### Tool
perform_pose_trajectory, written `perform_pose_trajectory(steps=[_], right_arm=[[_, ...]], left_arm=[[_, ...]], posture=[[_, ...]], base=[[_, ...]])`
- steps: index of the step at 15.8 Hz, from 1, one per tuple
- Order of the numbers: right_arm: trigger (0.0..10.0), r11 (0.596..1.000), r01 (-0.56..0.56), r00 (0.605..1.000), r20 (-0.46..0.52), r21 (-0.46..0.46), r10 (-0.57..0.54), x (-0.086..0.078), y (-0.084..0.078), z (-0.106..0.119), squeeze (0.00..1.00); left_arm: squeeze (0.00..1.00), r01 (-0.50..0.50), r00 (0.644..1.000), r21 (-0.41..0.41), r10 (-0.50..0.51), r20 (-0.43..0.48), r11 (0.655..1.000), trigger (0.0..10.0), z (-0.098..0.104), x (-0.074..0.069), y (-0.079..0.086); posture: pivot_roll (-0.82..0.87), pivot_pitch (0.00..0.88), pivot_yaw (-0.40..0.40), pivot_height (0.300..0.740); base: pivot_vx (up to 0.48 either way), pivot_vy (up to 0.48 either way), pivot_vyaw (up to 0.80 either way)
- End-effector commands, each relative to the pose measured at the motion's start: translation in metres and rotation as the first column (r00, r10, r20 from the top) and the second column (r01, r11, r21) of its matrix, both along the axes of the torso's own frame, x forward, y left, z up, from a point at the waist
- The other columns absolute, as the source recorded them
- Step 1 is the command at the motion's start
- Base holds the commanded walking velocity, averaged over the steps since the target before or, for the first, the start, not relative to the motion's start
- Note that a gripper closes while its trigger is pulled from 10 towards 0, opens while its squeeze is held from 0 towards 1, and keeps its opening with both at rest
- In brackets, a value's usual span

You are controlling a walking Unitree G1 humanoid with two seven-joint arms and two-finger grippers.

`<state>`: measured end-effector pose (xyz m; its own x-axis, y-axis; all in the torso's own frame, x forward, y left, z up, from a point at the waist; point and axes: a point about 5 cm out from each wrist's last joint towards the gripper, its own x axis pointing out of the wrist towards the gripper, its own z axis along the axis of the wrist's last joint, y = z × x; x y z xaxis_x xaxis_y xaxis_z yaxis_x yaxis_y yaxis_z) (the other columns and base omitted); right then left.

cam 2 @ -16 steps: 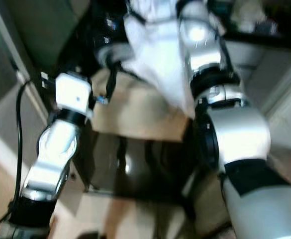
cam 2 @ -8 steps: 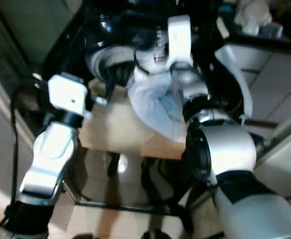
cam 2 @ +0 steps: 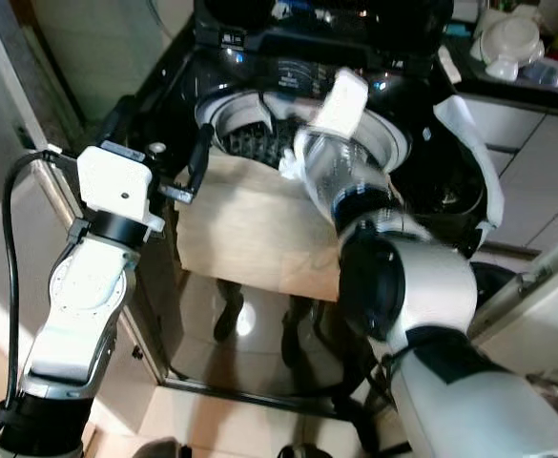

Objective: Clothes washing

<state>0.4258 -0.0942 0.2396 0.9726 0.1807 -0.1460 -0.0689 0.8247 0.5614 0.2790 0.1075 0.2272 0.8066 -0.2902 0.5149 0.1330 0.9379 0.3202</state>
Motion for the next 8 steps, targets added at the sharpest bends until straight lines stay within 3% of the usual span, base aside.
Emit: perform_pose_trajectory(steps=[1,2,3,4,5,6,7,8], right_arm=[[10.0,0.999,0.017,0.999,0.047,0.038,-0.019,0.002,-0.006,0.015,1.00],[10.0,0.999,0.034,0.993,0.114,0.014,-0.036,0.004,-0.009,0.027,1.00],[10.0,0.992,0.095,0.966,0.248,-0.078,-0.073,0.005,-0.017,0.053,1.00],[10.0,0.955,0.189,0.914,0.396,-0.226,-0.087,0.004,-0.026,0.076,1.00],[10.0,0.932,0.230,0.893,0.441,-0.282,-0.087,0.003,-0.028,0.081,1.00],[10.0,0.872,0.281,0.862,0.506,-0.400,-0.046,0.002,-0.029,0.087,1.00],[10.0,0.858,0.284,0.851,0.525,-0.428,-0.019,0.001,-0.028,0.087,0.00],[10.0,0.840,0.267,0.830,0.555,-0.473,0.048,-0.002,-0.030,0.080,0.00]], left_arm=[[0.00,0.016,1.000,0.008,-0.016,0.004,1.000,10.0,0.003,-0.001,-0.004],[0.00,0.015,1.000,0.009,-0.015,0.004,1.000,10.0,0.002,-0.001,-0.003],[0.00,0.014,1.000,0.011,-0.014,0.002,1.000,10.0,0.002,-0.001,-0.003],[0.00,0.011,1.000,0.011,-0.011,0.000,1.000,10.0,0.001,-0.001,-0.003],[0.00,0.011,1.000,0.011,-0.011,-0.001,1.000,10.0,0.001,-0.001,-0.003],[0.00,0.014,1.000,0.016,-0.014,-0.004,1.000,10.0,0.000,-0.001,-0.005],[0.00,0.012,1.000,0.016,-0.012,-0.005,1.000,10.0,0.000,-0.002,-0.005],[0.00,0.005,1.000,0.010,-0.005,-0.018,1.000,10.0,-0.003,-0.002,-0.003]], posture=[[0.15,0.026,-0.066,0.740],[0.15,0.027,-0.065,0.740],[0.15,0.026,-0.067,0.740],[0.14,0.025,-0.065,0.740],[0.14,0.024,-0.071,0.740],[0.14,0.022,-0.081,0.740],[0.14,0.023,-0.082,0.740],[0.14,0.012,-0.074,0.740]], base=[[0.000,0.000,0.00],[0.000,0.000,0.00],[0.000,0.000,0.00],[0.000,0.000,0.00],[0.000,0.000,0.00],[0.000,0.000,0.00],[0.000,0.000,0.00],[0.000,0.000,0.00]])
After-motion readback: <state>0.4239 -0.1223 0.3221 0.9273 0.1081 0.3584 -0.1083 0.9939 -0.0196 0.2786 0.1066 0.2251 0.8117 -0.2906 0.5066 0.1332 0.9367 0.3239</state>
